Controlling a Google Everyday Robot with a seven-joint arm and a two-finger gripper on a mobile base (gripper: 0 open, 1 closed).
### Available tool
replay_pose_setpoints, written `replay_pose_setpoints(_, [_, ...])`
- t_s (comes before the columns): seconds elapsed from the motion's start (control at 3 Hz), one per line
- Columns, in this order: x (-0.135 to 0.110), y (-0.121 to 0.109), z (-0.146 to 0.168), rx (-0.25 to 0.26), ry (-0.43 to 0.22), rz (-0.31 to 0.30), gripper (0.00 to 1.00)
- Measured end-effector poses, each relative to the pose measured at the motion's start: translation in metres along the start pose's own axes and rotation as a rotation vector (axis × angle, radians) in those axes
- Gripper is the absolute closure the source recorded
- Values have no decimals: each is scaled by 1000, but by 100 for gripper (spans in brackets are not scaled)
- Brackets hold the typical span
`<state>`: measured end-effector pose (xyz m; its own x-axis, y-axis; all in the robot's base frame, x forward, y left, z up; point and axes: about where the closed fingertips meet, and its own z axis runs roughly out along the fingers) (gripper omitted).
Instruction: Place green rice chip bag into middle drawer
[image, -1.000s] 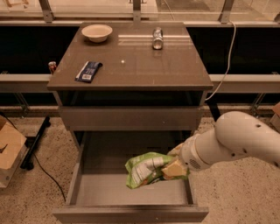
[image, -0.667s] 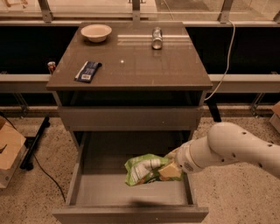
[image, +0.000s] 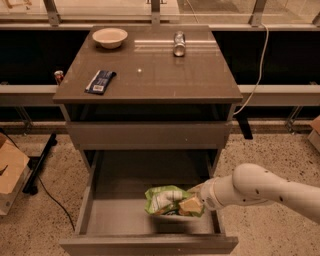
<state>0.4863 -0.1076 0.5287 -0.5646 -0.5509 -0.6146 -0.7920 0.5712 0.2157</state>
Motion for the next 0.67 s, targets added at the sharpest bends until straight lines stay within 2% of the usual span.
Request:
replay_pose_setpoints(0.33, [42,-15,26,-33,-14,130,32])
replay_pose_setpoints(0.67, [39,-14,24,-31,-13,122,8])
